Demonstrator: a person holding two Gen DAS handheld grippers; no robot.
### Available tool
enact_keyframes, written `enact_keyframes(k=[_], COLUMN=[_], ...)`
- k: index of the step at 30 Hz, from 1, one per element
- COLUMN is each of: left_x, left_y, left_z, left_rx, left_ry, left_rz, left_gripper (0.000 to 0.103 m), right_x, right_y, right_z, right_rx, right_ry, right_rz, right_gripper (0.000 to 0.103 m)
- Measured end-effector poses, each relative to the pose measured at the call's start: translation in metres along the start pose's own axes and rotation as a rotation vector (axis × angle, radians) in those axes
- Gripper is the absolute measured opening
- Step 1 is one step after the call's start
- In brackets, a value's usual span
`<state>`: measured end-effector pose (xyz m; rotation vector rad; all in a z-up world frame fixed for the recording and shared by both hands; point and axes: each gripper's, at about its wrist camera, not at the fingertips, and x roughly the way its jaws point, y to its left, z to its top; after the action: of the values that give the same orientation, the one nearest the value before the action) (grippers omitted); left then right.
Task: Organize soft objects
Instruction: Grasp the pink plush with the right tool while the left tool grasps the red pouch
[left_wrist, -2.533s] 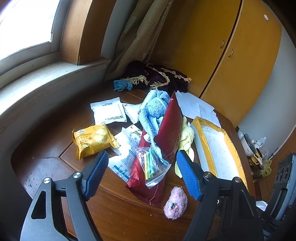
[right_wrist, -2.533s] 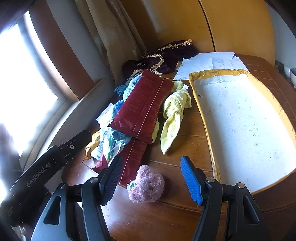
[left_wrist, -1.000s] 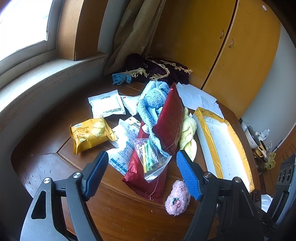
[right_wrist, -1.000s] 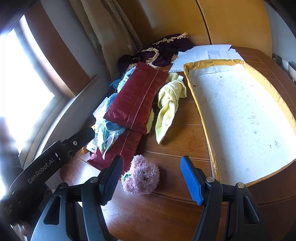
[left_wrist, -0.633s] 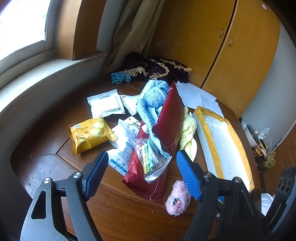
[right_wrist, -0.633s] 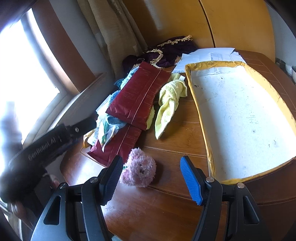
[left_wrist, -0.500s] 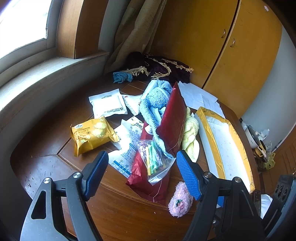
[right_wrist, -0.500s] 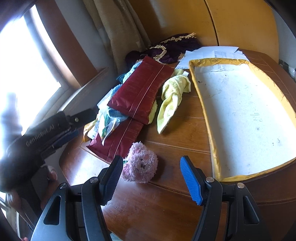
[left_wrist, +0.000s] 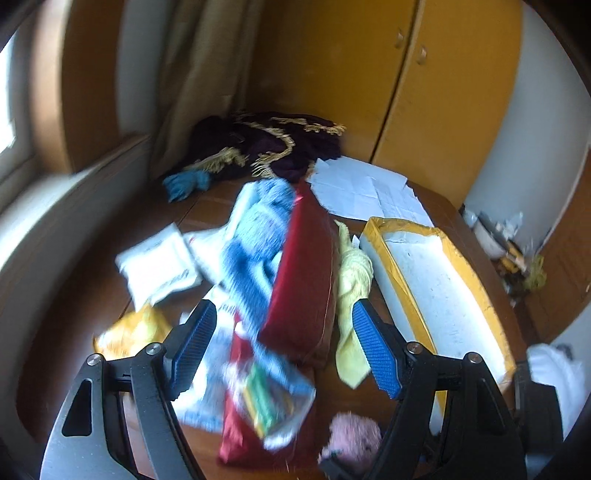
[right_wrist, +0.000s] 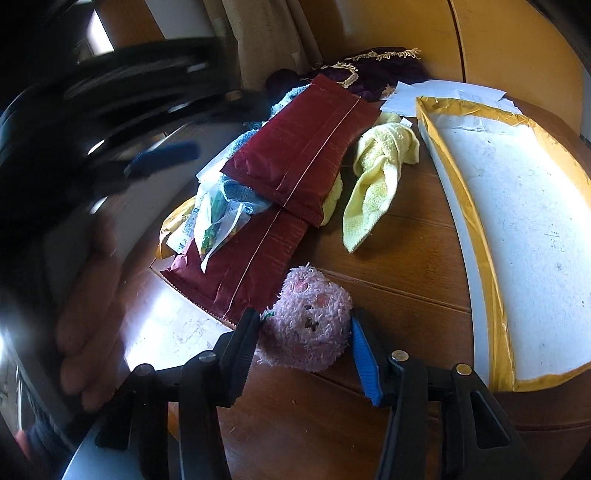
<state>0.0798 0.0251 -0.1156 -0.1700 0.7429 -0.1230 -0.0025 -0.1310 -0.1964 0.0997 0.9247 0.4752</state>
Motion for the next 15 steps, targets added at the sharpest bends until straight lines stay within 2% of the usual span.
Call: enact_keyframes(k=[3,5,8,10,13,14,15], left_x=[0.023,0.038,0.060,0.072,0.078,0.077,0.076], left_y=[-0.009,-0.010,-0.015,-0.017,-0.018,-0.019,-0.020], left_z=[0.016,0.024,0.031,0.032,0.029,0.029,0.029], left_rx=[0.059,0.065,0.102,0.122,0.110,0.113,0.111], left_ry=[0.020,0.059,0.118,0.163,0.195,0.195,0.186], left_rz=[0.027,0.000,-0.003,0.011,-0.003,-0.005,-0.015], left_gripper=[0.075,0.075,0.071,0.055,0.037,0.036,0.031], right_x=[-0.001,-0.001,0.000,0.000,0.001,0.000,0.000], right_y=[-0.001,-0.003,-0.005,-0.006,-0.009,-0.010,-0.011], right_z=[0.000,0.001,0.003,0.004,0.005,0.005,0.006], right_rx=[-0.002,-0.004,0.000,-0.001,0.007,0.008,0.011], right_ry=[0.000,0.000,0.003,0.003,0.002,0.001,-0.001], right_rz=[0.004,0.015,0.025,0.029,0.043,0.048,0.054], right_gripper=[0.046,0.045,0.045,0.045,0.045,0.045,0.045])
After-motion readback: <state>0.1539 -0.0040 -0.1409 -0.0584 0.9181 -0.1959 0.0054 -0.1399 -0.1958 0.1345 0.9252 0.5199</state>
